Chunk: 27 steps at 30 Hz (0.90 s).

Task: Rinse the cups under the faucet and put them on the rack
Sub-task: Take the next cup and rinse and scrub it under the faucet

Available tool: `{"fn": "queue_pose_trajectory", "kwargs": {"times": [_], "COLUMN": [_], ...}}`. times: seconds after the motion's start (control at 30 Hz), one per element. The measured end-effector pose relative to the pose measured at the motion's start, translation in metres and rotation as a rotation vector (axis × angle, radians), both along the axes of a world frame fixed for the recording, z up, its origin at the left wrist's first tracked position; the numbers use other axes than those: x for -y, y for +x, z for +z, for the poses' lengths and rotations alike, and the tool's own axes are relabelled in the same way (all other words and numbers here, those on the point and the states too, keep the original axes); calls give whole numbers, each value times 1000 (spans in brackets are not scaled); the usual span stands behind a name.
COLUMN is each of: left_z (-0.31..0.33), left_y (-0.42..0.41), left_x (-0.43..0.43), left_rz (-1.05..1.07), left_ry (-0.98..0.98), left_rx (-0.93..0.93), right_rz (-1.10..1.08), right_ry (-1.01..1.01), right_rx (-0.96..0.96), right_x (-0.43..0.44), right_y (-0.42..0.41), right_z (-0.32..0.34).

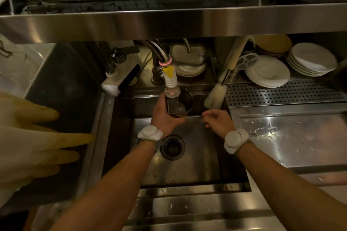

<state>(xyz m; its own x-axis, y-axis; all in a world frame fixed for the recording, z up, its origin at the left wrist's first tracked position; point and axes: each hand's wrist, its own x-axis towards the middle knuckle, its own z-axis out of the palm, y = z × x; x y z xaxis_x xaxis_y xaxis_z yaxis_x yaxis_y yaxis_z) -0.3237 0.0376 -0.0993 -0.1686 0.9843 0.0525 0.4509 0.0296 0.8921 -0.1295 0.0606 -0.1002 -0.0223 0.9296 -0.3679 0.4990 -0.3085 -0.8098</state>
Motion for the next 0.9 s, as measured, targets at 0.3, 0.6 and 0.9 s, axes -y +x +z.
{"fn": "queue_pose_trajectory", "kwargs": {"times": [0.3, 0.6, 0.9], "left_z": [0, -8, -19], "left_y": [-18, -26, -24], "left_x": [1, 6, 18], "left_rz": [61, 74, 38], "left_ry": [-46, -74, -124], "left_rx": [90, 72, 42], "right_rz": [16, 66, 68], "right_ry": [-14, -12, -21], "right_rx": [-22, -14, -2], "right_x": [5, 6, 5], "right_y": [2, -6, -9], "right_z": [-8, -7, -7]}}
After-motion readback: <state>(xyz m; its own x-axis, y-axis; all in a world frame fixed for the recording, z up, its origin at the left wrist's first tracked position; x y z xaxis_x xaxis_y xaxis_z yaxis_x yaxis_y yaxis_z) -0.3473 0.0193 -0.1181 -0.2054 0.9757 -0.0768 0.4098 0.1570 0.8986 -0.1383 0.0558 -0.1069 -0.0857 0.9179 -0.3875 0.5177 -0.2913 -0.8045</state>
